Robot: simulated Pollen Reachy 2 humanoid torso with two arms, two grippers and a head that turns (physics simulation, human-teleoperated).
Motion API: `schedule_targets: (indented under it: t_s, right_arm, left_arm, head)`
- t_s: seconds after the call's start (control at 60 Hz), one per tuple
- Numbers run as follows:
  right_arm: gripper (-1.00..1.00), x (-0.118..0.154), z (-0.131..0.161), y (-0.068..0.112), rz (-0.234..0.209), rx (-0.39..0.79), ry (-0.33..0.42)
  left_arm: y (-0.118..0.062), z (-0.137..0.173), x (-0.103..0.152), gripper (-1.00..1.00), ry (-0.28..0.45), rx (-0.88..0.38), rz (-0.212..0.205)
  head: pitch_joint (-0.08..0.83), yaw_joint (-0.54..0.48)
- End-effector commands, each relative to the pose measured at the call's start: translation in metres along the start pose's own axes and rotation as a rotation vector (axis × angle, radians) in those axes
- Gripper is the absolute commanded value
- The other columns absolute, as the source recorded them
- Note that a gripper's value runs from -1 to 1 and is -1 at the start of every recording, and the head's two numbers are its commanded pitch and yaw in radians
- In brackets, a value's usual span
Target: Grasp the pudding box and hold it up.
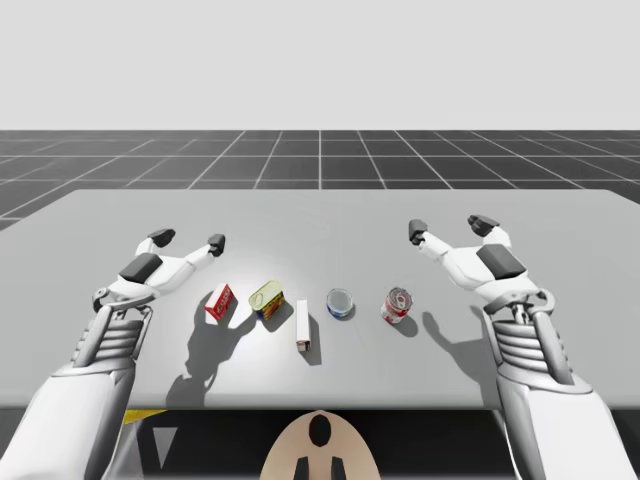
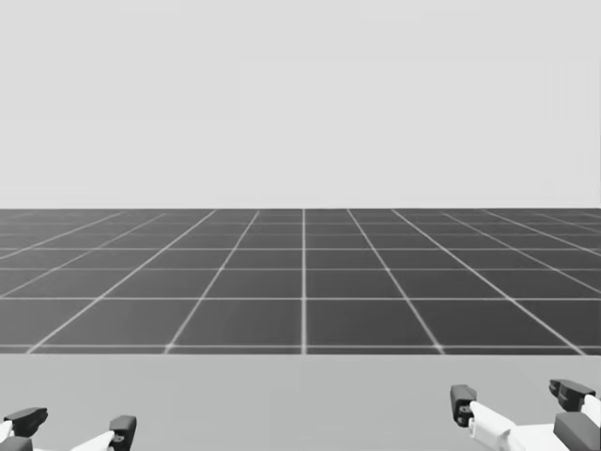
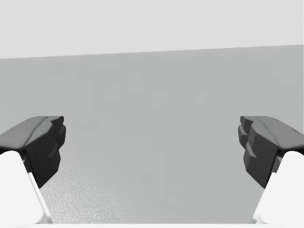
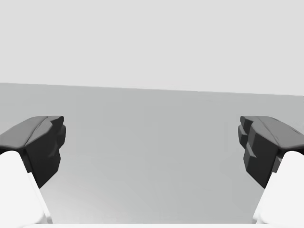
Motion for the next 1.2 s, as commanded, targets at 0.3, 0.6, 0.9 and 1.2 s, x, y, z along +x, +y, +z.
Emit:
schedule_targets:
  t_s: [0.3, 0.6, 0.9, 1.2]
  right_arm:
    - [-1.00, 0.0011, 0.0035, 0.0058, 0.040, 0.028, 0.000]
    - [-1.00, -0.0025, 0.0017, 0.0076, 0.082, 0.017, -0.004]
    - [-1.00, -0.0011, 0.0021, 0.0057, 0.087, 0.014, -0.004]
    - [-1.00, -0.0007, 0.0027, 0.0052, 0.084, 0.012, -0.003]
  left_arm:
    - [-0.0019, 0.0009, -0.0003, -1.00, -0.005, 0.000, -0.014]
    - [-0.0030, 0.0008, -0.0006, -1.00, -0.010, -0.006, -0.025]
    - [-0.0057, 0.0020, 0.0008, -1.00, -0.017, -0.018, -0.032]
    - [-0.0093, 0.0038, 0.0020, -1.00, -0.019, -0.029, -0.036]
  head:
    - [0.187, 0.00]
    - [0.451, -0.02]
    - [0.658, 0.04]
    - [0.738, 0.08]
